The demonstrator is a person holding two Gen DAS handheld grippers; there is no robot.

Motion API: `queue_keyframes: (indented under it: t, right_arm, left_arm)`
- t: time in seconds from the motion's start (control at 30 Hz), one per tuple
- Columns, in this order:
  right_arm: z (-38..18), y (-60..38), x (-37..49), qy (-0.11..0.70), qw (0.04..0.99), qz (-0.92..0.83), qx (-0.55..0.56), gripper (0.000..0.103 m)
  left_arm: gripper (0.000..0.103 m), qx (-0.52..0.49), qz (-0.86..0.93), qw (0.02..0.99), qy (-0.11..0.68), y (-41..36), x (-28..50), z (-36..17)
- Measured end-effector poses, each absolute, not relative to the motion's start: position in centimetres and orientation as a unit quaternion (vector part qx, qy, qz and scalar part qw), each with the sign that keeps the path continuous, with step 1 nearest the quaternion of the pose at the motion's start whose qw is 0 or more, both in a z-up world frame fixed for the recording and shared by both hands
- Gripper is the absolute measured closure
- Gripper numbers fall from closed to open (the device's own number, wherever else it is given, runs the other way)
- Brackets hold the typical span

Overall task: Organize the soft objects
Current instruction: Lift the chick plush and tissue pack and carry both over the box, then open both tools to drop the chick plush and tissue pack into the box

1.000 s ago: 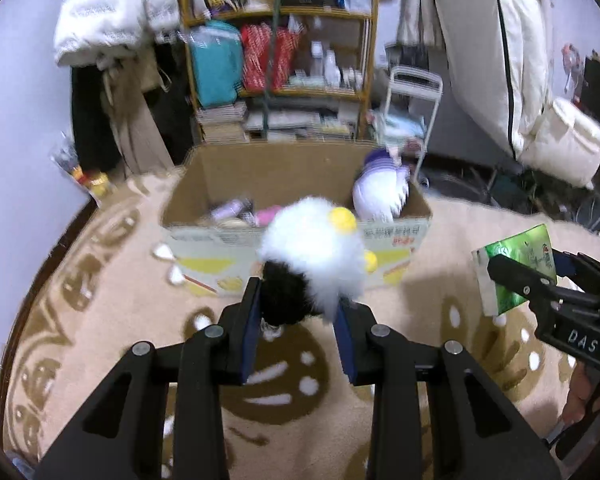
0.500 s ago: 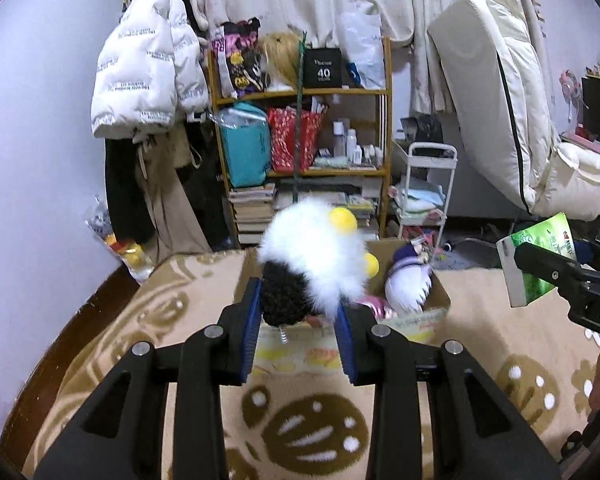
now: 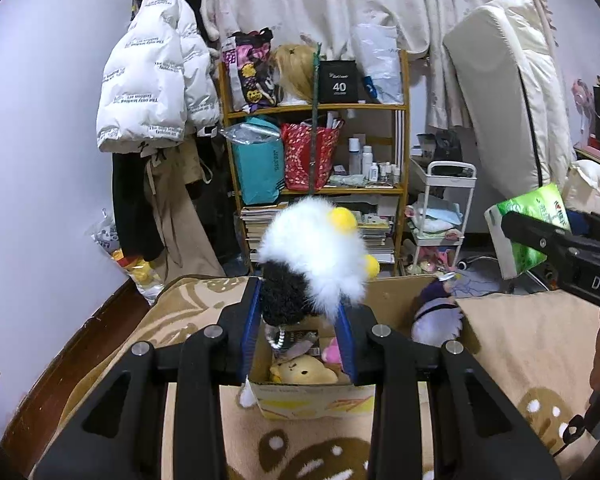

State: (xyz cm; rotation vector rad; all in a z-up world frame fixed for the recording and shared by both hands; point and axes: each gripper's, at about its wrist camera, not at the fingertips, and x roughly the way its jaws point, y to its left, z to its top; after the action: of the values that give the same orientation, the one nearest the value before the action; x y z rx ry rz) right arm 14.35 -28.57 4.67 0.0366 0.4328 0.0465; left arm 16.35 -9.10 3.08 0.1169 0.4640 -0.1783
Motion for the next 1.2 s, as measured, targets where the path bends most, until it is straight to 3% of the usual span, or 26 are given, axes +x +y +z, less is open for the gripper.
queue_keyframes:
  t: [0.93,1.13,1.2]
  right_arm:
    - [-3.9,-26.7,19.7,0.281,0.959,0.039,0.019,0.030]
    - [-4.4,-26.6,20.0,0.290,0.956,0.044,0.022,0.029]
    - [-4.6,-26.7,20.1,0.295,0.954,0.049,0.032,0.028]
  left_arm:
    - [0.068,0.043,-0.086,0.942,0.323,-9.1,22.2,-4.8]
    - [0.066,0.056,-0.083,0.939,0.329,-9.2,22.0,-5.1]
    - [0.060,0.061,-0.079,0.939,0.330,-9.2,21.9,-5.3]
